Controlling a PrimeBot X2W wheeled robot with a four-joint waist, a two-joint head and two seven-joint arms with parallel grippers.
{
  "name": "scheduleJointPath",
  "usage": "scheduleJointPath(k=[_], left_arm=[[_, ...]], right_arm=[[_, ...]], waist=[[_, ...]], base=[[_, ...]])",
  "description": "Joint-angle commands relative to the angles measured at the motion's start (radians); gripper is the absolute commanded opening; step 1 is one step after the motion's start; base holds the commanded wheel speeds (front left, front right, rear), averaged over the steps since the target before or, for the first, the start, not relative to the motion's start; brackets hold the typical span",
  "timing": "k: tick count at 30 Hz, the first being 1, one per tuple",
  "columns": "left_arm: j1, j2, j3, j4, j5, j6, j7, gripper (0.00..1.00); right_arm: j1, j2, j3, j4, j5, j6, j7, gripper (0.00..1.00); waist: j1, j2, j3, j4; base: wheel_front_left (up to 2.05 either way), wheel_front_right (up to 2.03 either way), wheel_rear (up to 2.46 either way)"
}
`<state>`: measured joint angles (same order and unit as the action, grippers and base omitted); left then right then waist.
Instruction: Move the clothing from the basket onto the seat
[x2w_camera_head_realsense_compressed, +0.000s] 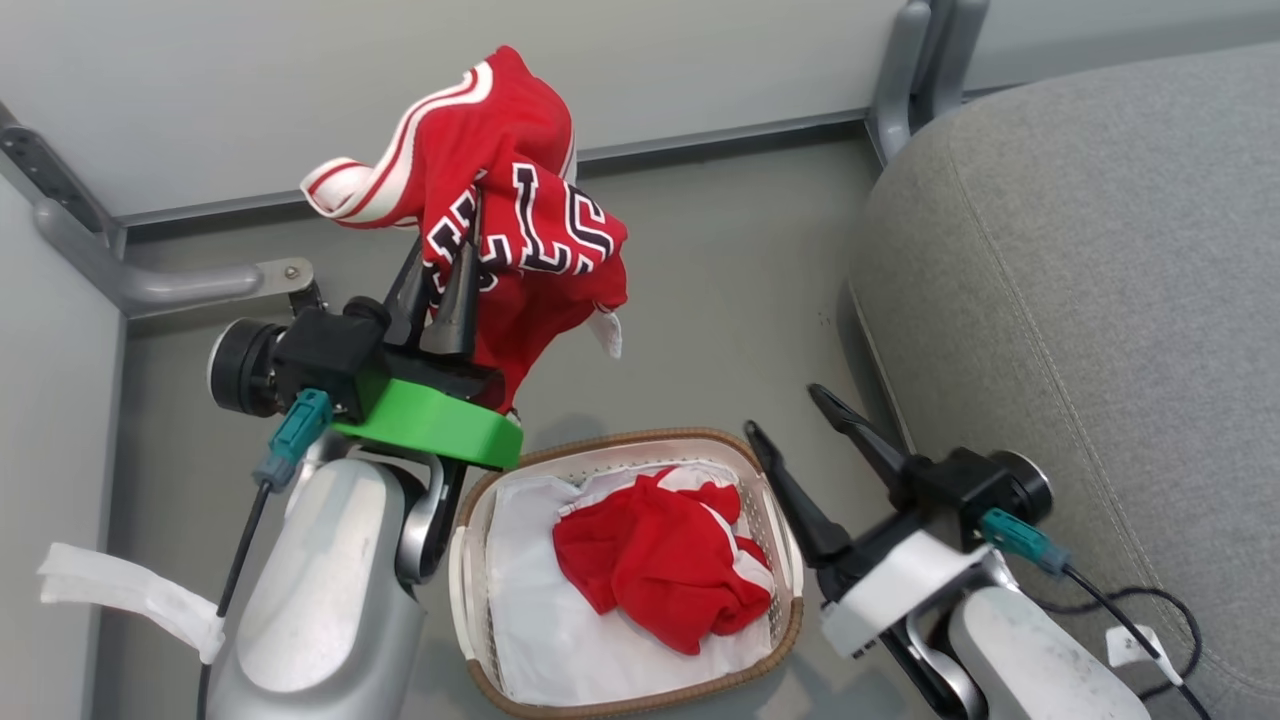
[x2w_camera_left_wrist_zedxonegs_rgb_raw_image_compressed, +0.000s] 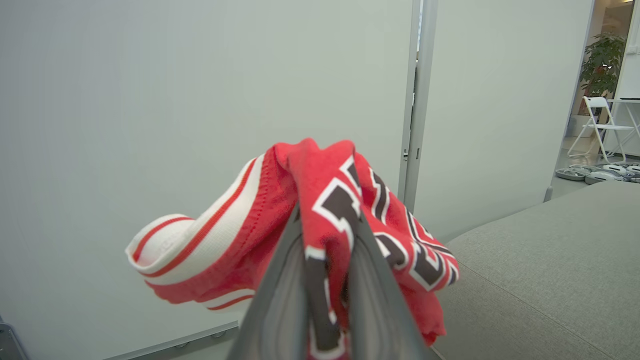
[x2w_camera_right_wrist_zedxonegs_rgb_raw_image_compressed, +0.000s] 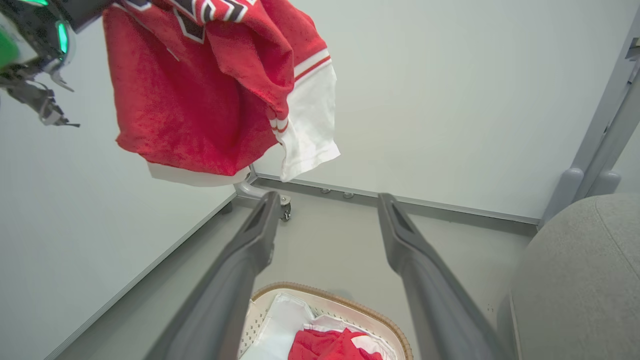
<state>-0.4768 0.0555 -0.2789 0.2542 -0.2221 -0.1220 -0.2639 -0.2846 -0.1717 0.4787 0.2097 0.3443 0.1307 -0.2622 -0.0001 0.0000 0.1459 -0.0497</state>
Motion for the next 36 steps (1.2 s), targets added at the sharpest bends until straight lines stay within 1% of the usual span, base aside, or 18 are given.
scheduleJointPath(k=[1, 5, 9, 13, 19, 22, 24, 25, 26, 28, 31, 32, 36], left_arm=[[0.020, 0.001, -0.005, -0.006, -0.002, -0.002, -0.001, 0.00], [0.032, -0.002, -0.037, 0.001, -0.016, -0.005, -0.001, 0.00], [0.038, -0.003, -0.078, 0.009, -0.035, -0.006, -0.001, 0.00], [0.043, -0.004, -0.137, 0.018, -0.073, -0.008, -0.001, 0.00], [0.039, -0.004, -0.243, 0.022, -0.138, 0.002, -0.001, 0.00], [0.042, -0.004, -0.295, 0.017, -0.174, 0.006, -0.001, 0.00], [0.041, -0.004, -0.327, 0.022, -0.190, 0.006, -0.001, 0.00], [0.041, -0.004, -0.335, 0.024, -0.198, 0.009, -0.001, 0.00], [0.040, -0.004, -0.347, 0.027, -0.204, 0.010, -0.001, 0.00], [0.036, -0.004, -0.358, 0.029, -0.219, 0.018, -0.001, 0.00], [0.030, -0.004, -0.355, 0.036, -0.224, 0.040, 0.000, 0.00], [0.027, -0.003, -0.340, 0.037, -0.178, 0.065, 0.000, 1.00], [0.044, -0.002, -0.311, 0.044, -0.109, 0.064, 0.000, 1.00]], right_arm=[[-0.035, -0.007, 0.028, -0.016, 0.010, 0.000, -0.004, 1.00], [-0.123, -0.017, 0.104, -0.043, -0.003, 0.000, -0.003, 1.00], [-0.239, -0.021, 0.203, -0.012, -0.023, 0.000, -0.003, 1.00], [-0.342, -0.010, 0.261, 0.077, -0.072, 0.000, -0.003, 1.00], [-0.424, 0.049, 0.290, 0.253, -0.141, 0.000, -0.003, 1.00], [-0.448, 0.082, 0.315, 0.358, -0.144, 0.000, -0.002, 1.00], [-0.460, 0.097, 0.339, 0.409, -0.118, 0.000, -0.002, 1.00], [-0.466, 0.102, 0.342, 0.421, -0.101, 0.000, -0.002, 0.11], [-0.473, 0.106, 0.343, 0.427, -0.082, 0.000, -0.002, 0.00], [-0.473, 0.112, 0.326, 0.414, -0.041, 0.000, -0.002, 0.00], [-0.459, 0.115, 0.296, 0.385, -0.011, 0.000, -0.003, 0.00], [-0.424, 0.112, 0.269, 0.376, 0.012, 0.000, -0.003, 0.00], [-0.375, 0.092, 0.215, 0.339, 0.042, 0.000, -0.003, 0.00]], waist=[[0.0001, 0.0000, -0.022, 0.020], [0.0001, 0.0000, -0.021, 0.033], [0.0001, 0.0000, -0.018, 0.049], [0.0001, 0.0000, -0.017, 0.069], [0.0001, 0.0000, -0.017, 0.104], [0.0001, 0.0000, -0.016, 0.120], [0.0001, 0.0000, -0.015, 0.130], [0.0001, 0.0000, -0.014, 0.133], [0.0001, 0.0000, -0.012, 0.137], [0.0001, 0.0000, -0.008, 0.140], [0.0001, 0.0000, -0.003, 0.136], [0.0001, 0.0000, -0.004, 0.116], [0.0001, 0.0000, 0.002, 0.052]], base=[[0.00, 0.00, 0.00], [0.00, 0.00, 0.00], [0.00, 0.00, 0.00], [0.00, 0.00, 0.00], [0.00, 0.00, 0.00], [0.00, 0.00, 0.00], [0.00, 0.00, 0.00], [0.00, 0.00, 0.00], [0.00, 0.00, 0.00], [0.00, 0.00, 0.00], [0.00, 0.00, 0.00], [0.00, 0.00, 0.00], [0.00, 0.00, 0.00]])
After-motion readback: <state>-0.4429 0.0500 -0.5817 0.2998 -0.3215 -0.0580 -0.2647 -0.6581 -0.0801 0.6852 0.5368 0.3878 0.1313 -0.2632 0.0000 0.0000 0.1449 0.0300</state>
